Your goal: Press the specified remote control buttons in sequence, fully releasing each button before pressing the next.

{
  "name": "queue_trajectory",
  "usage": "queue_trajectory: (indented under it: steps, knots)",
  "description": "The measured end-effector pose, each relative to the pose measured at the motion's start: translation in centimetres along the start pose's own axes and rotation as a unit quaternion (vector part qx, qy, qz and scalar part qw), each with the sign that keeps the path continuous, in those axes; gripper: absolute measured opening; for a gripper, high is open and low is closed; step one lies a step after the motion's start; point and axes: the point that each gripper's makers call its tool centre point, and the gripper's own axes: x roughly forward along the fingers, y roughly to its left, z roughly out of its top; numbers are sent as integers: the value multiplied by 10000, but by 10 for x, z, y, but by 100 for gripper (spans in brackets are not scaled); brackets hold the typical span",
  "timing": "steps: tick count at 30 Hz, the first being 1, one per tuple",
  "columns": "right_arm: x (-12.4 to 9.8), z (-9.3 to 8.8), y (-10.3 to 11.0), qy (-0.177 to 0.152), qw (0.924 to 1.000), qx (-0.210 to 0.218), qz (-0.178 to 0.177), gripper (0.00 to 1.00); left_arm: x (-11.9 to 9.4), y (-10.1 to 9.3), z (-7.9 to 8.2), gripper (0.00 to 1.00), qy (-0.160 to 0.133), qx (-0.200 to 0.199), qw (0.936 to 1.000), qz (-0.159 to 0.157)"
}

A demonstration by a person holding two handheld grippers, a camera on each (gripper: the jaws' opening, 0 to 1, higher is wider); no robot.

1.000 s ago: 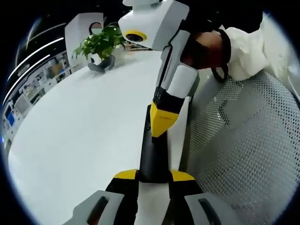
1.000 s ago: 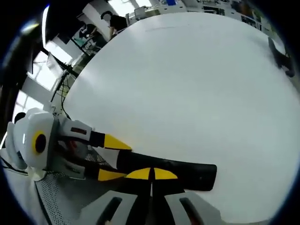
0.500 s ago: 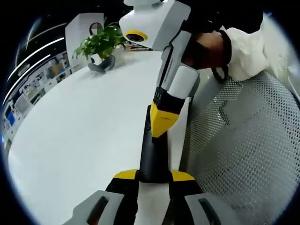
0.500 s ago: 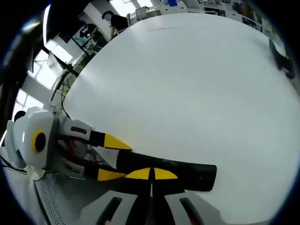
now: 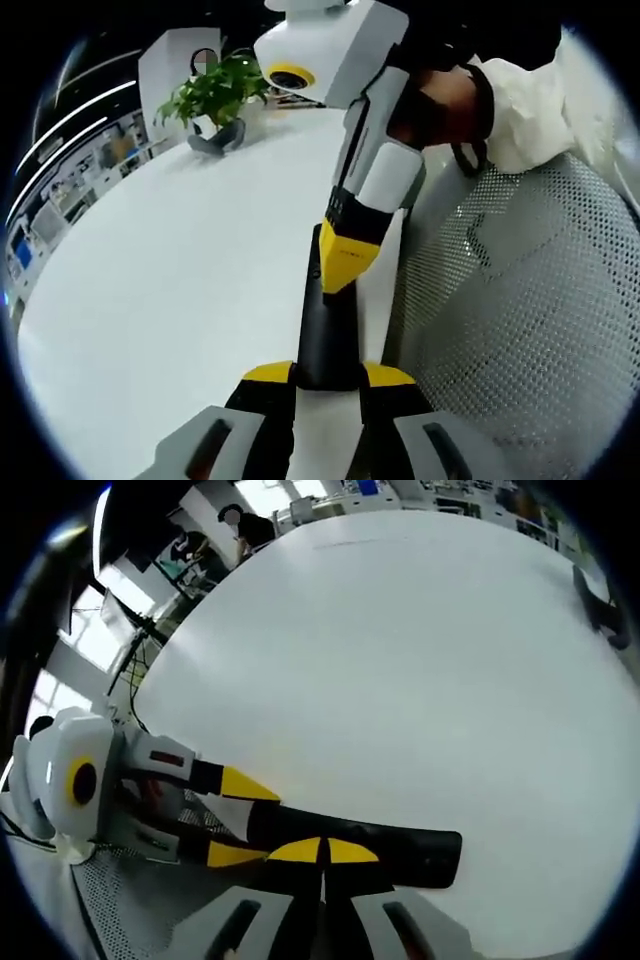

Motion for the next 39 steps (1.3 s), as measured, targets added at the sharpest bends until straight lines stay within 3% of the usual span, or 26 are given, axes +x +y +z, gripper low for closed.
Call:
queue_trajectory:
  steps: [25, 29, 39]
  knots:
    - [-1, 1, 1, 27, 9998, 152, 85, 0, 3, 0, 4, 24, -107, -1, 9999, 3]
    - [-3, 7, 6, -152, 9995, 123, 227, 0, 3, 0, 4, 24, -116, -13, 9999, 4]
    - [4, -3, 12, 175, 9994, -98, 273, 0, 3, 0, 3, 24, -142, -28, 9999, 14]
